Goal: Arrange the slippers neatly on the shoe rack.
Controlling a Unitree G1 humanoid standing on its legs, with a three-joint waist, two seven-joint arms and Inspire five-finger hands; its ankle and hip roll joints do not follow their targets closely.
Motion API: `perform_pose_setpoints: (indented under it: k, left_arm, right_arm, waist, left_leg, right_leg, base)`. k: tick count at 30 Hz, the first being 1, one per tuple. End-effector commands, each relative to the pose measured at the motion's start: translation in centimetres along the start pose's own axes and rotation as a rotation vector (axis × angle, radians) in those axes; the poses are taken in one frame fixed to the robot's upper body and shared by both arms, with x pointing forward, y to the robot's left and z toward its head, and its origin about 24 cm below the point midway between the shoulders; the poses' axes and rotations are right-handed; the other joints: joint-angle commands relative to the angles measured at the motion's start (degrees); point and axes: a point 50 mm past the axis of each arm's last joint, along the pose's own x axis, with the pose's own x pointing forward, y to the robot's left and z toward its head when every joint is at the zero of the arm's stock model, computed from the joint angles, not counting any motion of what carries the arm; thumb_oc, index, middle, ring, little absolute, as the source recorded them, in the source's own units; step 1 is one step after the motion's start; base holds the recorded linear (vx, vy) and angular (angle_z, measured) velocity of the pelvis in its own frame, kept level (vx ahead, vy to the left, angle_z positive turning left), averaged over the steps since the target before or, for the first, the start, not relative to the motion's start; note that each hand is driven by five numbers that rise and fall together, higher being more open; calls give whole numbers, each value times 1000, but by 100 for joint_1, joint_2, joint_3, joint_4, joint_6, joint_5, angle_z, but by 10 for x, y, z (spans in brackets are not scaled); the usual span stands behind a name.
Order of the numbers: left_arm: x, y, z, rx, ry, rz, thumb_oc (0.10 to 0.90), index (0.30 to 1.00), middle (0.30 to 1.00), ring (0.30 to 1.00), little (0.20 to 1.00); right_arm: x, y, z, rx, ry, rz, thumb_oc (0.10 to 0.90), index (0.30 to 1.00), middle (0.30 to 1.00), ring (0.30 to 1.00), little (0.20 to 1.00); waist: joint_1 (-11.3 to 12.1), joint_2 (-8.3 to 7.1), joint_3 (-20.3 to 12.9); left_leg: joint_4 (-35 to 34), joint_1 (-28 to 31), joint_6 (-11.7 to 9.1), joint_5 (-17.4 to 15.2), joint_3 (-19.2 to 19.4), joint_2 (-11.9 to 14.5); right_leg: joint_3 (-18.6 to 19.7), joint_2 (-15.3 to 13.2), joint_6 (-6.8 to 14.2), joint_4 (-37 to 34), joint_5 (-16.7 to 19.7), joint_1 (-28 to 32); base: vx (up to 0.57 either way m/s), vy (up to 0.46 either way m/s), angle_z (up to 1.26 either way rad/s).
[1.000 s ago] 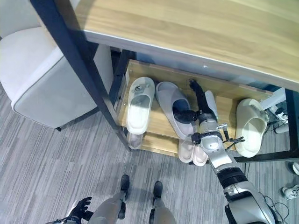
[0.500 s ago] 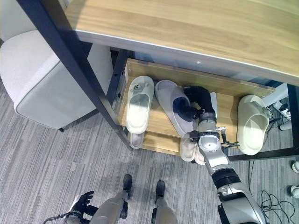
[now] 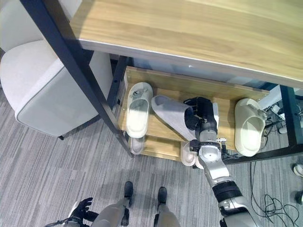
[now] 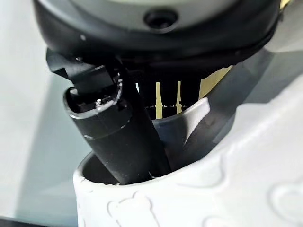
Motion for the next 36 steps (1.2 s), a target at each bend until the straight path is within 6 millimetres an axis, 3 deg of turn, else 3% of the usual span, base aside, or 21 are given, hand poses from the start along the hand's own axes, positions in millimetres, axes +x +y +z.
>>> perform_pose_setpoints:
  k: [1,5,8,14,16,19,22,28,29,33,35,36]
  left_arm:
    - [-3,2,-17,27,65,31,800,900,900,900,900]
    - [-5,9,-31,5,137,55,800,900,900,900,900]
    - [-8,9,-40,5,175,57,800,900,900,900,900]
    - [-9,6,-41,-5,167,40,800,900,900,900,900]
    - [-8,4,-34,-3,124,26,800,900,900,900,900]
    - [-6,3,-25,23,73,12,800,900,900,900,900]
    - [-5,-3,-16,30,30,-13,800,900,900,900,900]
    - [-7,-8,-20,37,40,-49,800,900,900,900,900]
    - [-8,-3,-28,8,76,-31,800,900,900,900,900]
    - [-7,7,-32,-29,100,-2,800,900,900,900,900]
    - [-3,17,-25,-71,80,35,800,900,900,900,900]
    - [1,24,-9,-133,27,68,800,900,900,900,900]
  right_arm:
    - [9,-11,48,68,-259,-74,400,300,300,300,300]
    - [-18,13,56,200,-298,12,400,300,300,300,300]
    - [-35,14,60,195,-323,90,400,300,300,300,300]
    - [-70,7,29,231,-174,189,400,300,300,300,300]
    - [-92,-4,8,249,-69,194,400,300,300,300,300]
    - [-106,-12,-4,253,-7,201,400,300,300,300,300]
    - [-113,-18,-13,243,37,190,400,300,300,300,300]
    - [-121,-22,-31,214,135,229,400,300,300,300,300]
    - [-120,-19,-37,207,163,251,400,300,300,300,300]
    - [-120,-15,-55,196,252,276,400,300,300,300,300]
    - [-114,-11,-59,187,264,280,400,300,300,300,300]
    - [-101,-5,-59,178,250,287,400,300,300,300,300]
  waist:
    - [-152,-30,-680]
    - [-439,-21,-841]
    - [-634,14,-938]
    - [-919,52,-1109]
    - [-1055,98,-1119]
    - [-1108,147,-1102]
    - [-1071,166,-1105]
    - [-940,169,-942]
    - [-786,156,-746]
    - [-683,78,-489]
    - [-595,11,-242]
    - [-504,17,3]
  left_leg:
    - [328,-13,-151,-788,-422,70]
    - [24,220,-208,-605,-222,88]
    - [-18,370,-206,-644,-88,105]
    - [21,691,-189,-791,72,104]
    - [105,777,-188,-874,99,119]
    - [160,856,-172,-929,112,120]
    - [227,943,-146,-1013,70,115]
    - [599,831,-103,-1148,80,128]
    - [870,720,-52,-1269,251,189]
    - [1541,488,-79,-1490,226,209]
    - [2290,65,-98,-1711,46,217]
    - [2936,-429,-83,-1915,-119,238]
  right_leg:
    - [192,-79,206,460,-800,118]
    - [324,-12,168,522,-849,171]
    - [440,41,174,606,-885,173]
    - [653,102,192,676,-920,314]
    - [691,119,204,794,-999,358]
    - [684,126,207,880,-1040,404]
    - [653,119,219,902,-1056,490]
    - [616,54,265,1029,-1036,447]
    - [466,14,319,1510,-1038,173]
    - [273,-38,326,2113,-1168,-36]
    - [172,-89,208,2419,-1432,-142]
    - [77,-109,113,2959,-1609,-513]
  base:
    - [-18,-84,-5]
    - [-71,-96,-13]
    - [-38,-34,-17]
    - [27,-13,-31]
    - [5,3,-20]
    - [-2,35,-4]
    - [46,29,-2]
    - [-16,16,0]
    - [-130,25,-8]
    - [-71,-22,-37]
    - [-145,-84,13]
    - [-173,-84,26]
